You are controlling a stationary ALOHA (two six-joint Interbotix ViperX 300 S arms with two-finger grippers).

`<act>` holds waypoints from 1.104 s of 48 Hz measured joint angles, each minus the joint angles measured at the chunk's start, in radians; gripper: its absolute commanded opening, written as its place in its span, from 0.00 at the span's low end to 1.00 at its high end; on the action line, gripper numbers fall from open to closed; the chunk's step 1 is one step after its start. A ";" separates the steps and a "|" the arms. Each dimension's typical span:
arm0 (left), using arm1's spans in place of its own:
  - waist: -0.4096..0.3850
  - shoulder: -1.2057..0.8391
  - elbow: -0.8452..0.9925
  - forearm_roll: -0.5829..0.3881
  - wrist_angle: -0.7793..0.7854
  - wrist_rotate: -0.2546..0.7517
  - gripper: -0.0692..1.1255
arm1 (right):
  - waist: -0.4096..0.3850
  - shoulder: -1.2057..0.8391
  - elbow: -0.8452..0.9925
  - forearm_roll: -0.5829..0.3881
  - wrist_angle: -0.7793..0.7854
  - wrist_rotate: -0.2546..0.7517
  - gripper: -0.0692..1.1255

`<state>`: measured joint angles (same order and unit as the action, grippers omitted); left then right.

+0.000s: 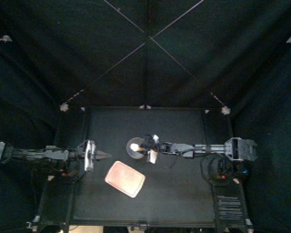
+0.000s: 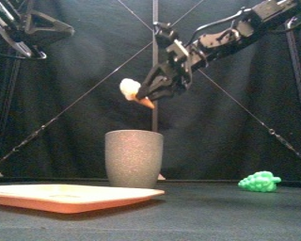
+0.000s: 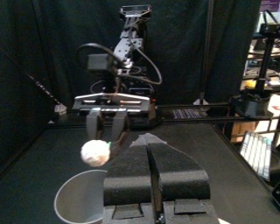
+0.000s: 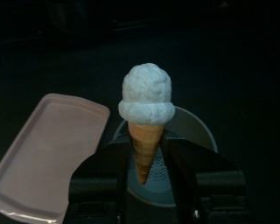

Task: Pick the ice cream then place it in the grey bowl
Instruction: Drop ice cream in the grey bowl and return to neutral

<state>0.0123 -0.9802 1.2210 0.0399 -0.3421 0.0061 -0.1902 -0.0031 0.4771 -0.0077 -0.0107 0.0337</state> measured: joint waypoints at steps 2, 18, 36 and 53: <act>0.000 0.000 0.000 0.000 0.000 0.000 0.03 | -0.011 0.014 -0.009 0.003 -0.002 0.002 0.62; 0.000 0.000 0.000 0.000 0.012 0.000 0.03 | -0.026 0.052 -0.026 0.018 -0.003 0.002 0.91; 0.002 0.000 0.000 0.000 0.012 0.000 0.03 | -0.020 -0.161 0.094 0.011 -0.061 -0.003 0.92; 0.003 0.000 0.000 0.002 0.015 0.000 0.03 | 0.115 -0.580 0.383 0.009 -0.183 -0.003 0.92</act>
<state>0.0153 -0.9802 1.2210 0.0414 -0.3267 0.0061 -0.0752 -0.5829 0.8606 0.0015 -0.1933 0.0307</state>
